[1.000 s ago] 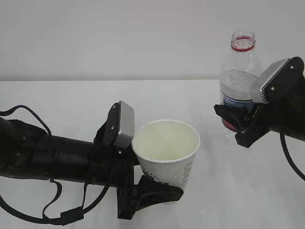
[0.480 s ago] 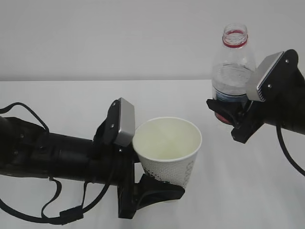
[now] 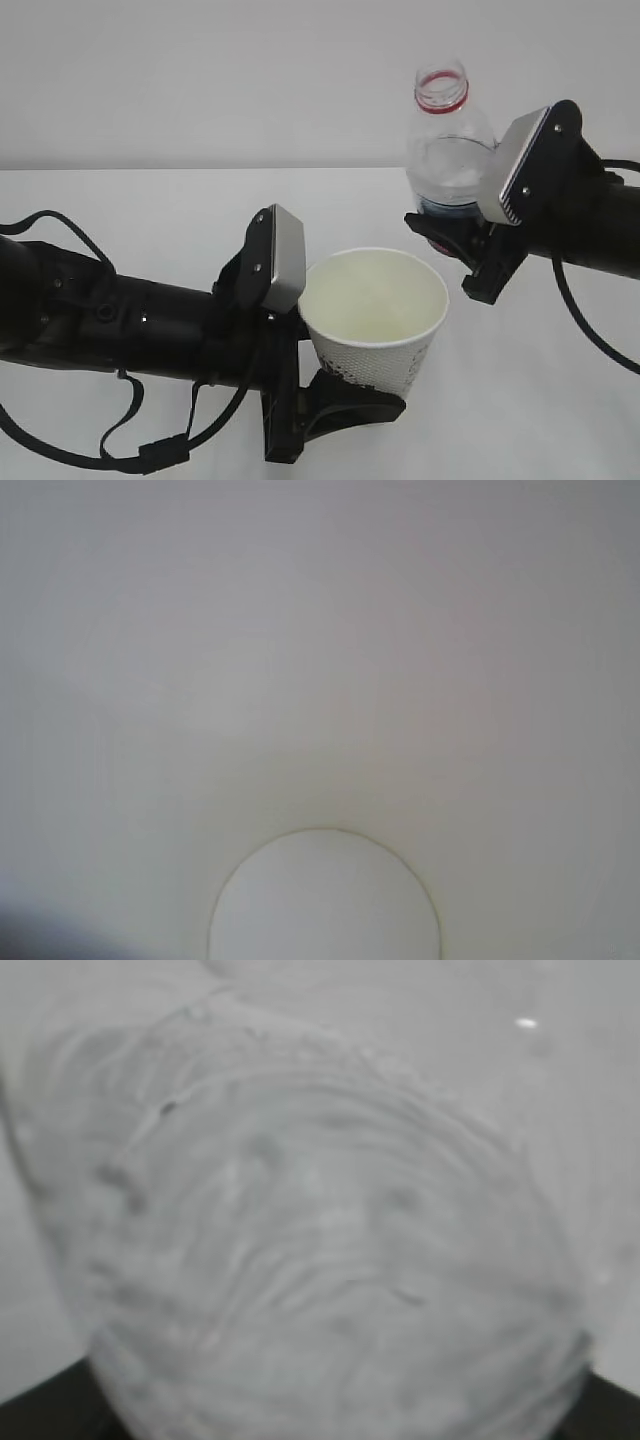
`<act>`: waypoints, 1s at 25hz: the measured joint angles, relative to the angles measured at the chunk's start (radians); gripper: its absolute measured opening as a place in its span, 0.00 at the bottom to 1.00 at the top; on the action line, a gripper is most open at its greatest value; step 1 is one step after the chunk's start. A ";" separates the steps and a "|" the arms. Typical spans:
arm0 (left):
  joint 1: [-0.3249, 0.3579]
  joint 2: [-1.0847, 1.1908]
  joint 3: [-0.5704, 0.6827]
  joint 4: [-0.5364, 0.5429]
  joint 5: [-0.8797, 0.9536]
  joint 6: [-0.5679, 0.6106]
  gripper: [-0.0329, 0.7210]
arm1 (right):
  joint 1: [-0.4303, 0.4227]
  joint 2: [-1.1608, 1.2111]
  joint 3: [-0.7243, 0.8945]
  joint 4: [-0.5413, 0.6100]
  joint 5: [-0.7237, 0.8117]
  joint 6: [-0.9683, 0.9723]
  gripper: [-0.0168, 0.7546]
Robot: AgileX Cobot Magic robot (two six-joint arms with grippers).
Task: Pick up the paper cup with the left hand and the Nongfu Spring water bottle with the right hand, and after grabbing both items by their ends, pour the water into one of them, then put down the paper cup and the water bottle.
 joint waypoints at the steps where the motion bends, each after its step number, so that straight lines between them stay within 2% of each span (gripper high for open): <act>1: 0.000 0.000 0.000 -0.005 -0.002 0.000 0.76 | 0.000 0.000 0.000 -0.005 0.000 -0.007 0.65; 7: 0.000 0.000 0.000 -0.041 -0.031 0.000 0.76 | 0.000 0.000 -0.007 -0.011 -0.020 -0.097 0.65; 25: 0.000 0.000 0.000 -0.023 0.003 0.010 0.76 | 0.000 0.000 -0.016 -0.010 -0.026 -0.373 0.65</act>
